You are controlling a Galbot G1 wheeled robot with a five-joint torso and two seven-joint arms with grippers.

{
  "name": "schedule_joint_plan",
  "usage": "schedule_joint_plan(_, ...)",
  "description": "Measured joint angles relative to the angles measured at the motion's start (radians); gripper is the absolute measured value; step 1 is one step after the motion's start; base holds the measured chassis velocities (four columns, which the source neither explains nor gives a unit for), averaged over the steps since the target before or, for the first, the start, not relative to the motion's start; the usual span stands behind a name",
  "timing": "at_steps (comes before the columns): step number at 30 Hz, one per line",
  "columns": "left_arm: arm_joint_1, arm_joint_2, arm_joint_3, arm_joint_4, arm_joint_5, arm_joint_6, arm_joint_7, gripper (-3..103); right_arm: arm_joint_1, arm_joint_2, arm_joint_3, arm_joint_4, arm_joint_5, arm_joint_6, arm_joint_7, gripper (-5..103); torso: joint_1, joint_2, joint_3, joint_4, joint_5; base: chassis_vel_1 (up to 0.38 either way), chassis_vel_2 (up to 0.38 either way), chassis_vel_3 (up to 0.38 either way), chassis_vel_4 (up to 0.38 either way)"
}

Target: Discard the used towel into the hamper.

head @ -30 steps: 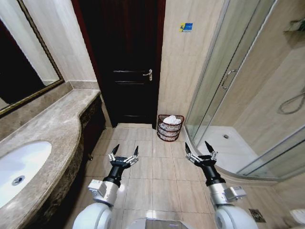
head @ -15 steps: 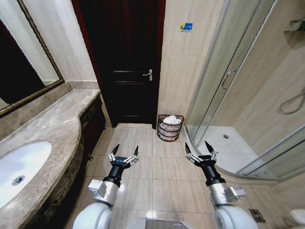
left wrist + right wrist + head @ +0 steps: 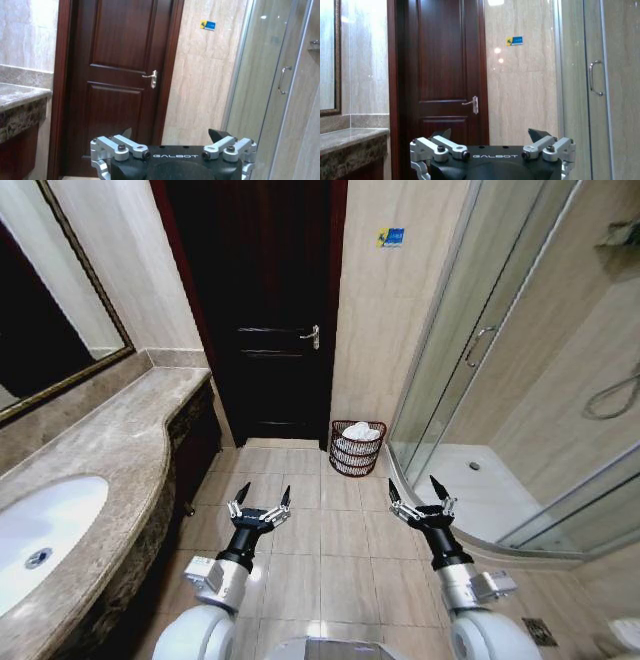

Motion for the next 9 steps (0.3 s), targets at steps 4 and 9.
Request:
schedule_joint_plan(4, 0.000, 0.000, 0.000, 0.000, 0.000, 0.000, 0.000, 100, 0.000, 0.000, 0.000, 0.000, 0.000, 0.000, 0.000, 100, 0.000, 0.000, 0.000, 0.0000, 0.0000, 0.000, 0.000, 0.000, 0.000)
schedule_joint_plan(9, 0.000, 0.000, 0.000, 0.000, 0.000, 0.000, 0.000, 100, 0.000, 0.000, 0.000, 0.000, 0.000, 0.000, 0.000, 100, 0.000, 0.000, 0.000, 0.0000, 0.0000, 0.000, 0.000, 0.000, 0.000)
